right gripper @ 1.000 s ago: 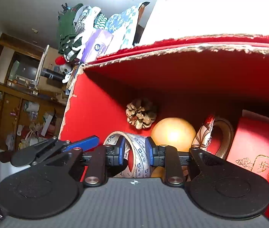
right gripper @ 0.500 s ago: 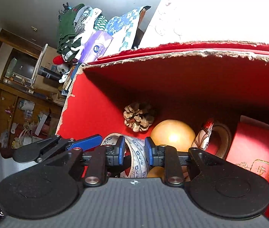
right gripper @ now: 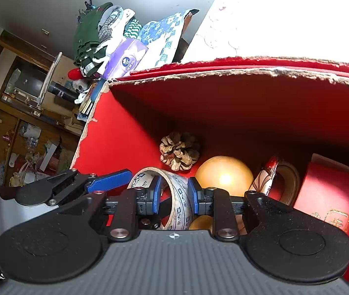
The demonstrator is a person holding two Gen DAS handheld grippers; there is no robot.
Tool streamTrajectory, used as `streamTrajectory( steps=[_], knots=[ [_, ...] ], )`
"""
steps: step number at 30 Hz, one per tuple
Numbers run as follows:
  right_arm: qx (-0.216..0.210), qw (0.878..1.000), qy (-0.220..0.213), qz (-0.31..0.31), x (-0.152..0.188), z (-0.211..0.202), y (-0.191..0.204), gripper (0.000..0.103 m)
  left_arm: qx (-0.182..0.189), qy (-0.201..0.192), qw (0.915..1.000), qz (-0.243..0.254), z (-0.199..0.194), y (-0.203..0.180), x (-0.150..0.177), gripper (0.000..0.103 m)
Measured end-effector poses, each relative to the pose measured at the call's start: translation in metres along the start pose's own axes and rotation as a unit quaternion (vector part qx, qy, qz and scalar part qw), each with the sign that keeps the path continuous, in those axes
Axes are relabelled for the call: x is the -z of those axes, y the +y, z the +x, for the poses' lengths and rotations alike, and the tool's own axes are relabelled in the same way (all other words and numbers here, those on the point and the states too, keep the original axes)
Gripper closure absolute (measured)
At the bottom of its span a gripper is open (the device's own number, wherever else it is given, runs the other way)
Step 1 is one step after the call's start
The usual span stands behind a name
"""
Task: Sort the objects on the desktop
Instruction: 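Lower the tape roll into the box beside the pine cone and open the right gripper, then withdraw the right gripper up and out of the box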
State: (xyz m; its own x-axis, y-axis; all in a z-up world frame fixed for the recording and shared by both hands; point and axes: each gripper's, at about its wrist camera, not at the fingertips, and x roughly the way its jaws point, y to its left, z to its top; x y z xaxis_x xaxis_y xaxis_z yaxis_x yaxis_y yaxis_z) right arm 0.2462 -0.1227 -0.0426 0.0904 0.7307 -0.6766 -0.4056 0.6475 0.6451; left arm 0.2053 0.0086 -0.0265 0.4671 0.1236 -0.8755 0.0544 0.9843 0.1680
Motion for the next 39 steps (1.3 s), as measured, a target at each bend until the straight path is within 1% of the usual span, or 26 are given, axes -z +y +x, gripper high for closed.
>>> streamTrajectory(
  steps=[5,12,15,20,24,26,28,30,39],
  knots=[
    [0.002,1.000,-0.002,-0.002,0.001,0.000,0.001,0.077,-0.001,0.000,1.0000,0.000,0.001,0.000,0.001,0.035],
    [0.015,1.000,-0.023,-0.006,-0.001,-0.008,0.003,0.077,0.007,-0.001,1.0000,-0.001,0.001,0.002,0.001,0.034],
    [0.036,0.999,-0.035,-0.005,0.002,-0.016,0.009,0.076,0.014,0.000,0.9999,-0.005,0.001,0.004,-0.001,0.034],
    [0.097,0.992,-0.073,-0.028,0.012,-0.037,0.024,0.076,0.026,0.000,0.9995,-0.020,-0.006,0.007,-0.001,0.033],
    [0.134,0.987,-0.093,-0.014,0.024,-0.048,0.025,0.076,0.027,-0.012,0.9994,-0.015,-0.015,0.003,0.001,0.027],
    [0.145,0.985,-0.098,-0.008,0.030,-0.050,0.025,0.076,0.023,-0.016,0.9995,-0.011,-0.020,0.001,0.004,0.024],
    [0.155,0.983,-0.103,0.002,0.036,-0.051,0.024,0.076,0.027,-0.017,0.9994,-0.010,-0.023,0.002,0.004,0.021],
    [0.164,0.980,-0.110,0.007,0.042,-0.054,0.024,0.075,0.031,-0.018,0.9993,-0.010,-0.026,0.002,0.006,0.020],
    [0.192,0.971,-0.144,0.027,0.068,-0.067,0.029,0.075,0.032,-0.016,0.9993,-0.014,-0.035,0.002,0.014,0.021]
  ],
)
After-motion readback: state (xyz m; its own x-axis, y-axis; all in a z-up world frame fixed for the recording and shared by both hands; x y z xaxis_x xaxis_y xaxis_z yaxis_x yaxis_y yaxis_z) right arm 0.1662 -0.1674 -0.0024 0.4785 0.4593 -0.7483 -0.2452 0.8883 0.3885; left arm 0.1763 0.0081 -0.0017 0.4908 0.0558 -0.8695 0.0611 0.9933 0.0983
